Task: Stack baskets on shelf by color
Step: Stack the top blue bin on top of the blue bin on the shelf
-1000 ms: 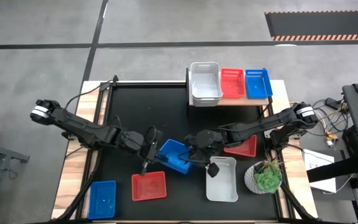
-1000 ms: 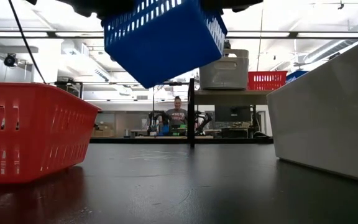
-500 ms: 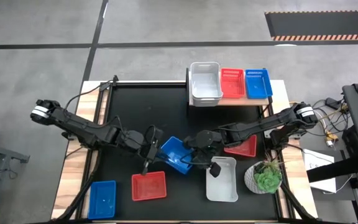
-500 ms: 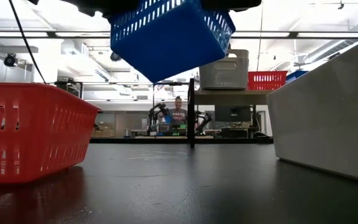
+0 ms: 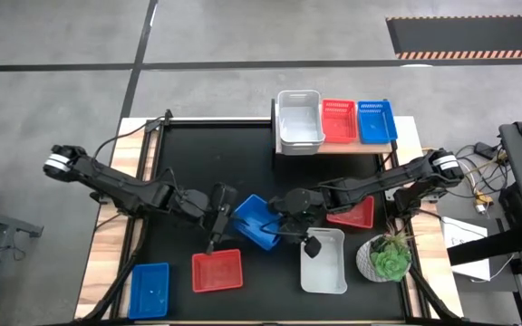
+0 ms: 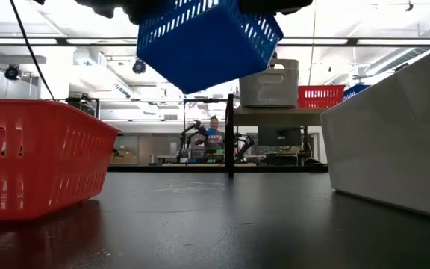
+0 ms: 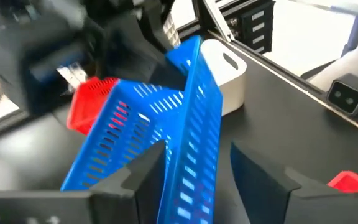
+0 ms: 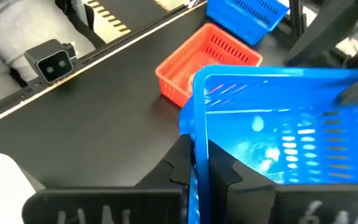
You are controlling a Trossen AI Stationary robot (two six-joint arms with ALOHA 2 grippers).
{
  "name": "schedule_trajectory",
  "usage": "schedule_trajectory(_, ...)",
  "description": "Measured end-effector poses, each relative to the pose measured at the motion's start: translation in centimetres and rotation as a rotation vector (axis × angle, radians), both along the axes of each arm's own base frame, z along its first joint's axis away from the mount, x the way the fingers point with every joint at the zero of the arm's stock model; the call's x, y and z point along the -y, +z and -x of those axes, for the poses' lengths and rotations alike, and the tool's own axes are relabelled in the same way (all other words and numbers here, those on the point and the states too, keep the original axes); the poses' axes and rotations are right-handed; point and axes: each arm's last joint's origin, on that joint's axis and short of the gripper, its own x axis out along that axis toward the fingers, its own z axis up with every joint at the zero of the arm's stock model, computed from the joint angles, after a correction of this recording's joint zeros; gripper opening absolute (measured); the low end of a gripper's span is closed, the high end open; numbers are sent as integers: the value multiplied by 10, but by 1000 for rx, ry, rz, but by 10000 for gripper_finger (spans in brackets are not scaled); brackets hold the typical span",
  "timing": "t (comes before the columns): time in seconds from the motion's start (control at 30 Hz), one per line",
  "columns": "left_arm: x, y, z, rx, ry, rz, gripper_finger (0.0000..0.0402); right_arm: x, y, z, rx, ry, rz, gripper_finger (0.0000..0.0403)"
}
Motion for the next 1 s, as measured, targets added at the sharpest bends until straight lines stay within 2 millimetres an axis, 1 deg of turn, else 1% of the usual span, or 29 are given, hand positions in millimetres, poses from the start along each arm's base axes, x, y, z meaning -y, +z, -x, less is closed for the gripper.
schedule_trajectory(0.07, -1, 6, 4, 41, -22, -49, 167, 1, 2, 4, -52, -16, -10, 8)
schedule_trajectory(0.13, -3, 14, 9, 96, -39, -129, 168, 1, 12, 9, -136, -45, -25, 8)
schedule_trajectory(0.2, -6, 24, 16, 157, -20, -190, 168, 1, 27, 14, -222, -94, -59, 8)
schedule_trajectory(0.23, -8, 30, 19, 189, -9, -193, 168, -1, 36, 18, -267, -124, -77, 8)
schedule_trajectory(0.33, -12, 40, 31, 230, 5, -177, 168, -13, 61, 34, -349, -182, -62, 8)
schedule_trajectory(0.43, -14, 46, 38, 264, 5, -177, 169, -27, 87, 53, -330, -192, -1, 8)
schedule_trajectory(0.53, -16, 57, 44, 347, 10, -179, 169, -31, 110, 75, -254, -229, 71, 8)
schedule_trajectory(0.63, -16, 58, 46, 360, 13, -186, 169, -21, 123, 97, -179, -334, 177, 8)
schedule_trajectory(0.73, -16, 52, 46, 343, 10, -193, 169, -1, 128, 116, -164, -453, 272, 8)
schedule_trajectory(0.9, -17, 50, 46, 382, 18, -214, 169, 30, 141, 145, -86, -596, 300, 8)
schedule_trajectory(1.0, -17, 50, 46, 382, 17, -217, 169, 49, 143, 164, -80, -666, 295, 8)
